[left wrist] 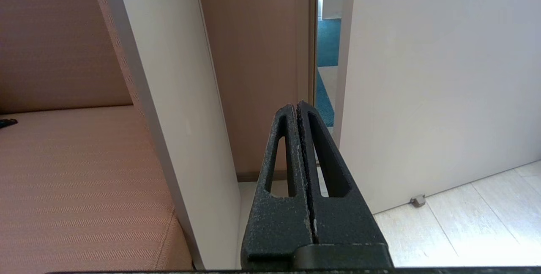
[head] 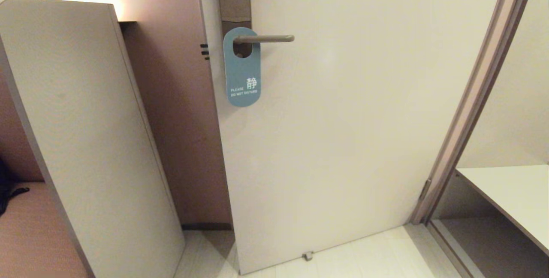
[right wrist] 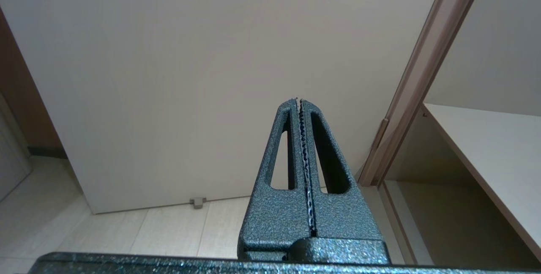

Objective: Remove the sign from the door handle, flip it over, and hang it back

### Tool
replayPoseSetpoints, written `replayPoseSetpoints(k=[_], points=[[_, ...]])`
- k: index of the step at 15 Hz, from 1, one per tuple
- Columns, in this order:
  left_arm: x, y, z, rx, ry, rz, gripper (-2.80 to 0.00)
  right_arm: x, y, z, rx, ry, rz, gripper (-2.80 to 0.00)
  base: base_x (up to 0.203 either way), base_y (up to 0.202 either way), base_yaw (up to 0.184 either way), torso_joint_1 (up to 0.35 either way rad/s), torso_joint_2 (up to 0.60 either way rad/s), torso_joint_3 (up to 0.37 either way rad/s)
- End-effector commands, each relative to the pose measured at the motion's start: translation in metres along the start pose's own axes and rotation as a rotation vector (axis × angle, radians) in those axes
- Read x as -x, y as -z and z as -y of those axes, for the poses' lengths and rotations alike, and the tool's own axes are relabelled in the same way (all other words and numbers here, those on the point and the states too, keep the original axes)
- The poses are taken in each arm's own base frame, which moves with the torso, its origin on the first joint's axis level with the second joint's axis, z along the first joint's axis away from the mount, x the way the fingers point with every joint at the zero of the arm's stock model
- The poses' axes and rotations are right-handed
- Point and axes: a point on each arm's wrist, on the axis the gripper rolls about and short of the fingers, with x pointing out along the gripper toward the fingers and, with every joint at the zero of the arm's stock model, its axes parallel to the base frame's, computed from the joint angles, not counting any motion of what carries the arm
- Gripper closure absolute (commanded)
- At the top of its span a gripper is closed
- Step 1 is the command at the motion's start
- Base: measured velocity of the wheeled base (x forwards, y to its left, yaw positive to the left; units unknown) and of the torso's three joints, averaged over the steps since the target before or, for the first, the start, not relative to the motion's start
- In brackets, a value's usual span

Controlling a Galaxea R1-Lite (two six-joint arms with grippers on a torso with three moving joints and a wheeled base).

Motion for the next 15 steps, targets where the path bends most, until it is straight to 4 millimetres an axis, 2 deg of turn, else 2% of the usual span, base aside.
replayPoseSetpoints(k=[1,15], points=[[0.0000,-0.0001,0.0000,0.000,-0.002,0.000,0.00,0.0000,0.0000,0.0000,0.001,-0.001,0.000,0.00,0.000,0.000,0.000,0.000,0.00,0.000],[-0.0001,0.0002,0.0000,0.000,-0.001,-0.001,0.00,0.0000,0.0001,0.0002,-0.019,0.008,-0.002,0.00,0.000,0.000,0.000,0.000,0.00,0.000]])
